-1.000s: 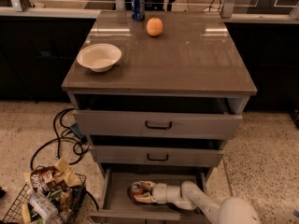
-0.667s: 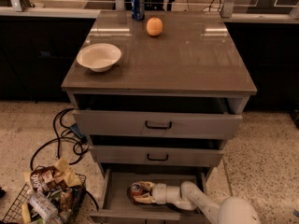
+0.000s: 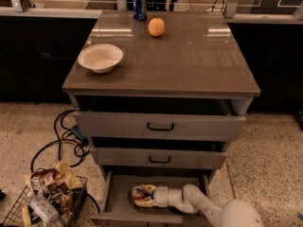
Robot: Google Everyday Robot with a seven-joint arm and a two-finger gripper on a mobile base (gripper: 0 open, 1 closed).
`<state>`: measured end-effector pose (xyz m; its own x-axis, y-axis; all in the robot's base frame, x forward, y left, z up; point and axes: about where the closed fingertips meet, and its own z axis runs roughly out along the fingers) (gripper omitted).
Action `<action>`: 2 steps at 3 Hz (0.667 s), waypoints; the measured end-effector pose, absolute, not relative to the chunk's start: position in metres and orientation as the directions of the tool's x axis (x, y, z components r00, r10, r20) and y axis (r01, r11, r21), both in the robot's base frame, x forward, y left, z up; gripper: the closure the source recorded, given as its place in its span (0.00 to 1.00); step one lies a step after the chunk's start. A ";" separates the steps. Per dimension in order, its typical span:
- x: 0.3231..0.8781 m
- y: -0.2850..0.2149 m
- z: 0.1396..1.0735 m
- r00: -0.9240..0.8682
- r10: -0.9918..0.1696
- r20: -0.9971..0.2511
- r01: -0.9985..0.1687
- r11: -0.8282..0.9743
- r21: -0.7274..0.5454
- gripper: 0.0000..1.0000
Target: Place coke can into bottom drawer
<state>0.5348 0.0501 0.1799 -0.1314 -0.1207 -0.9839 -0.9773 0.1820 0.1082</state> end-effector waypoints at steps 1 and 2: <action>0.534 0.053 0.180 -0.132 -0.119 -0.984 -0.978 0.179 0.110 0.04; 0.533 0.054 0.180 -0.133 -0.118 -0.984 -0.978 0.177 0.111 0.00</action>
Offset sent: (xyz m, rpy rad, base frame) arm -0.0008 0.0021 0.0000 0.0019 0.0011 0.0029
